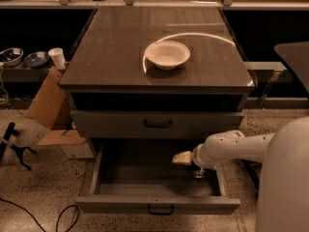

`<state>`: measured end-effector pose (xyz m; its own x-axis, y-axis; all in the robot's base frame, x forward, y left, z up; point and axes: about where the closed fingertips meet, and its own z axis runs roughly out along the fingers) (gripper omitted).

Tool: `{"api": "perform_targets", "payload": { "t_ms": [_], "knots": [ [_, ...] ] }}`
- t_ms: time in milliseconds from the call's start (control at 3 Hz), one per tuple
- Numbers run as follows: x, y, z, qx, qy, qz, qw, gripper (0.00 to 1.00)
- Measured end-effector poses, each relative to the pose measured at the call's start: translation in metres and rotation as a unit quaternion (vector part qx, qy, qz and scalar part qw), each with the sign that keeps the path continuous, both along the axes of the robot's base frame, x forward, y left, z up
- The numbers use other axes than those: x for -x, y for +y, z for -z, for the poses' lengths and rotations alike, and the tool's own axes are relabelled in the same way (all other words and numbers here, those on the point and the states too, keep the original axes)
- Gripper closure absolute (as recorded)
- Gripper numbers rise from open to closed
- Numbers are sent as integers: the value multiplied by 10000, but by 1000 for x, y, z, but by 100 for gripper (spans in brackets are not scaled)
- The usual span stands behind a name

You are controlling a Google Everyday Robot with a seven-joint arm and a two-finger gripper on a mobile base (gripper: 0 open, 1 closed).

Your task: Pick orange can from middle drawer and place on counter

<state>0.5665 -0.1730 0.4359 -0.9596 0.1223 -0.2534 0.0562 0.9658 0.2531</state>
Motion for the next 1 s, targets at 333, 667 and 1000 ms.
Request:
{"api": "perform_targets", "payload": {
  "t_ms": [333, 667, 1000],
  "knots": [
    [-3, -2, 17, -124, -3, -49, 9999, 0],
    [-4, -1, 32, -243, 17, -112, 9996, 0],
    [-5, -1, 46, -351, 45, -143, 9993, 0]
  ]
}}
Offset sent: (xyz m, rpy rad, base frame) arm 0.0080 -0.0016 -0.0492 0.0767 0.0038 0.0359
